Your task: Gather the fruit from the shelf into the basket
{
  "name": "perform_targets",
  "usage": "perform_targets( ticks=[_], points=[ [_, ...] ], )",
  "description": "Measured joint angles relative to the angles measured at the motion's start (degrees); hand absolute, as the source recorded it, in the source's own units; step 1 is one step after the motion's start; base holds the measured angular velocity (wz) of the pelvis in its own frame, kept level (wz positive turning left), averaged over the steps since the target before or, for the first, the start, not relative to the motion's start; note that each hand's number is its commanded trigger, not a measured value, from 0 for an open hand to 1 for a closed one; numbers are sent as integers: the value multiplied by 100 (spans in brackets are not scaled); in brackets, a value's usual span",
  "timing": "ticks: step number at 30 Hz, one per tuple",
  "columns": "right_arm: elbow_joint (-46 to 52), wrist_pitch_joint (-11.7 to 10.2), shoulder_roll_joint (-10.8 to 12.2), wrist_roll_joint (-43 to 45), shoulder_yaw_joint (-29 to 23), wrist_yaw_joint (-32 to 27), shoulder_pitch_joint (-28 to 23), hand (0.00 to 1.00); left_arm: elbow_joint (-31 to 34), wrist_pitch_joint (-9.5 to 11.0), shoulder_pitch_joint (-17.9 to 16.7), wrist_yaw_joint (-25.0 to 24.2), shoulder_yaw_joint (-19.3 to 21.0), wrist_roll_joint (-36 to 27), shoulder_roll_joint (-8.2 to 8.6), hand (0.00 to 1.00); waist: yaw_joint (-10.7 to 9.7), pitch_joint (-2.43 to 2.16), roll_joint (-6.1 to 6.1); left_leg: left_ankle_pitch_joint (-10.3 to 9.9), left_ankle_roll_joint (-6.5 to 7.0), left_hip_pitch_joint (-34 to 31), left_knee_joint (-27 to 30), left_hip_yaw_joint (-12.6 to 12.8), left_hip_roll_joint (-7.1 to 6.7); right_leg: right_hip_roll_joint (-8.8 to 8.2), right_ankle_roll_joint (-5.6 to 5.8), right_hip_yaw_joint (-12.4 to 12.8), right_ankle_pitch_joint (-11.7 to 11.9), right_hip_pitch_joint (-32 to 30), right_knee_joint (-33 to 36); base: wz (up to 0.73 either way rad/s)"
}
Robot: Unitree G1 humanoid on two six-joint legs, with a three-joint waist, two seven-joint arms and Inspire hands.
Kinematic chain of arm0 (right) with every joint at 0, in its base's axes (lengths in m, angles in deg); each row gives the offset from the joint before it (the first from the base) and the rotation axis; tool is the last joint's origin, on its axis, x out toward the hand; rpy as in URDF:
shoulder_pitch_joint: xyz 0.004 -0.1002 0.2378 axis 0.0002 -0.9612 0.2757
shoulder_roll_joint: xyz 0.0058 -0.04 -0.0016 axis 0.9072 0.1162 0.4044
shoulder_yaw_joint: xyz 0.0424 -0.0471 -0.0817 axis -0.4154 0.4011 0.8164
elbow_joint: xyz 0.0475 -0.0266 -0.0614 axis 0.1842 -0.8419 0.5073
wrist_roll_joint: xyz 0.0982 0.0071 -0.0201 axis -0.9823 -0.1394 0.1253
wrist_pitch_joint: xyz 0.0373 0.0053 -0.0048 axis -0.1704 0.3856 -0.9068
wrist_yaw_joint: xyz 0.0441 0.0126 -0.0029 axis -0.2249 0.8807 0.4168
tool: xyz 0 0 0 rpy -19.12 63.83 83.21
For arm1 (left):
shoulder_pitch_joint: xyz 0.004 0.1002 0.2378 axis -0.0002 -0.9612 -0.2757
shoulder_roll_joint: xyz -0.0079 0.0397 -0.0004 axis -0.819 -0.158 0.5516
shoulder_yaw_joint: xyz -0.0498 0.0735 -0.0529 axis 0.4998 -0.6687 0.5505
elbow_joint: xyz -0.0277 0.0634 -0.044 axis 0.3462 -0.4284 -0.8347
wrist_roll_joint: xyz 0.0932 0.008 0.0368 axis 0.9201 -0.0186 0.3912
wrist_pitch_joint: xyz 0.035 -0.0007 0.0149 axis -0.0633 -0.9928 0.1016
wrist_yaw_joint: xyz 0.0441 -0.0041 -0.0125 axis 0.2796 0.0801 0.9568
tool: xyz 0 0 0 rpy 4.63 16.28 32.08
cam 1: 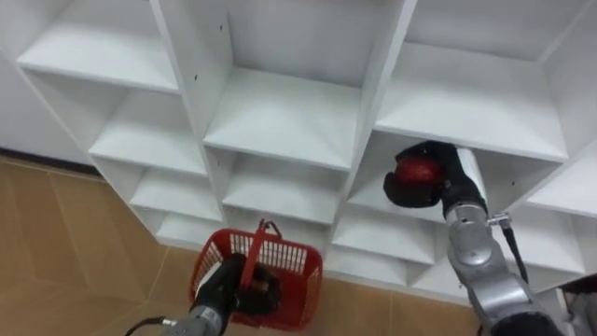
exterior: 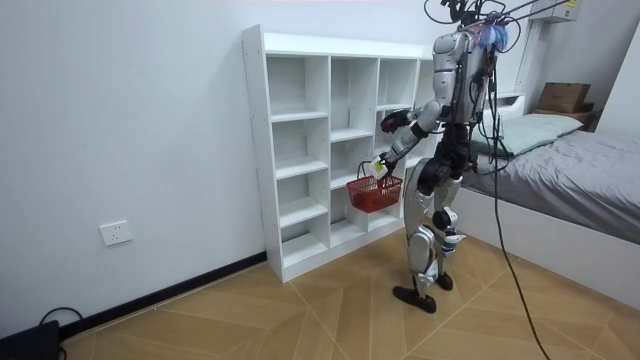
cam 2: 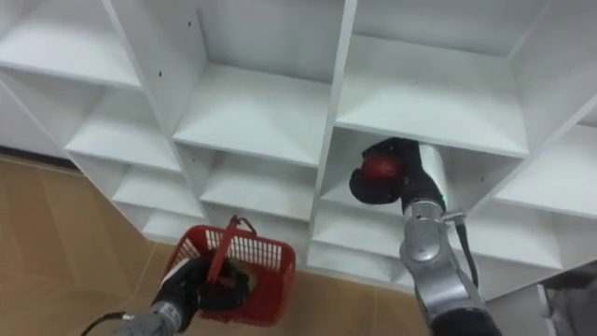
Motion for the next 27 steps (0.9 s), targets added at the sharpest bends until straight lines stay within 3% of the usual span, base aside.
perform_targets(
  ticks=[4,14,27],
  points=[
    [388,-4,110,-12,0,159,-312,100,294,-14,-283,-33,44,-20,-21,100,-111,9,49,-13,-25,276,-156,101,6,60,28,147,-18,192,-93,-14],
    [1204,-21,121,-20,0,384,-840,100,531,-13,-343,-22,44,-135,14,100,-249,28,97,-71,-105,581,-290,132,7,169,41,271,-34,455,-275,-6],
    [1223,3,147,35,2,830,-908,100,586,-13,-380,-22,228,-230,31,100,-247,21,108,-82,-122,721,-354,238,15,191,29,375,-48,508,-268,-4]
  ],
)
